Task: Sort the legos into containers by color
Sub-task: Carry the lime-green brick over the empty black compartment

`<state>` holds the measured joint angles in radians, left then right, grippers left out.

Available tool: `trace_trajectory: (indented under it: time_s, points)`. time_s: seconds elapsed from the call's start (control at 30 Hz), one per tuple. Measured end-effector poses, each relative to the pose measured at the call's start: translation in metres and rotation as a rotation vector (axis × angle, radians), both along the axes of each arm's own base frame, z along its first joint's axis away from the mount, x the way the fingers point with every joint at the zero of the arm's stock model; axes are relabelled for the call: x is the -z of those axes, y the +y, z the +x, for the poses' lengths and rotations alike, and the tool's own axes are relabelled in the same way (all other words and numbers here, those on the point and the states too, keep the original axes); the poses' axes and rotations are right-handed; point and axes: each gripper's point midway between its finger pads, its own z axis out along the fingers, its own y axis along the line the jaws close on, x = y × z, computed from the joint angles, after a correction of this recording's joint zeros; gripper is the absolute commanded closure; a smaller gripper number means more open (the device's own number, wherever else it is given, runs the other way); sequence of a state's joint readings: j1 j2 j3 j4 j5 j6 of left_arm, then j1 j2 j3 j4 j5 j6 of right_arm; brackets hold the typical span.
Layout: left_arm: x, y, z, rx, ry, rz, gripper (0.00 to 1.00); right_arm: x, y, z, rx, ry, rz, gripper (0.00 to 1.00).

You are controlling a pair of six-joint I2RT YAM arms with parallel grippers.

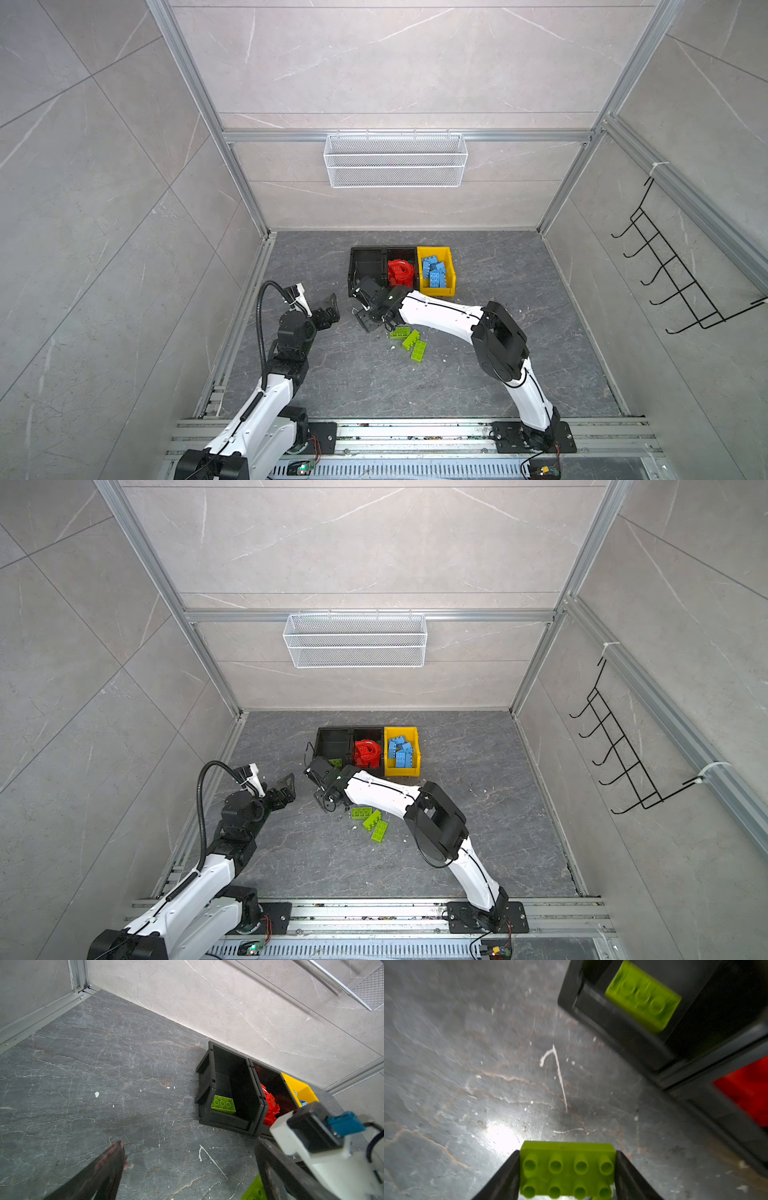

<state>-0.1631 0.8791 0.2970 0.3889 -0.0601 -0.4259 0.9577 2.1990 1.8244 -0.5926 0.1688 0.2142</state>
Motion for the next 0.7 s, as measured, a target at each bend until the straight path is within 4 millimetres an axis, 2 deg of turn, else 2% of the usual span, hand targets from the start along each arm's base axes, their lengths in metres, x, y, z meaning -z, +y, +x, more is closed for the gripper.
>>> trace_trajectory:
  time_s: [0.13, 0.3, 0.4, 0.53, 0.7]
  points:
    - [0.000, 0.000, 0.000, 0.000, 0.000, 0.000, 0.01, -0.028, 0.000, 0.027, 0.017, -0.052, 0.051, 0.36]
    - [0.000, 0.000, 0.000, 0.000, 0.000, 0.000, 0.01, -0.077, 0.002, 0.070, 0.056, -0.139, 0.151, 0.35]
    - [0.000, 0.000, 0.000, 0.000, 0.000, 0.000, 0.01, -0.095, 0.009, 0.095, 0.070, -0.188, 0.197, 0.35]
    - [0.000, 0.000, 0.000, 0.000, 0.000, 0.000, 0.01, -0.092, 0.026, 0.117, 0.067, -0.217, 0.221, 0.35]
    - [0.000, 0.000, 0.000, 0.000, 0.001, 0.000, 0.01, -0.072, 0.041, 0.132, 0.053, -0.209, 0.212, 0.35]
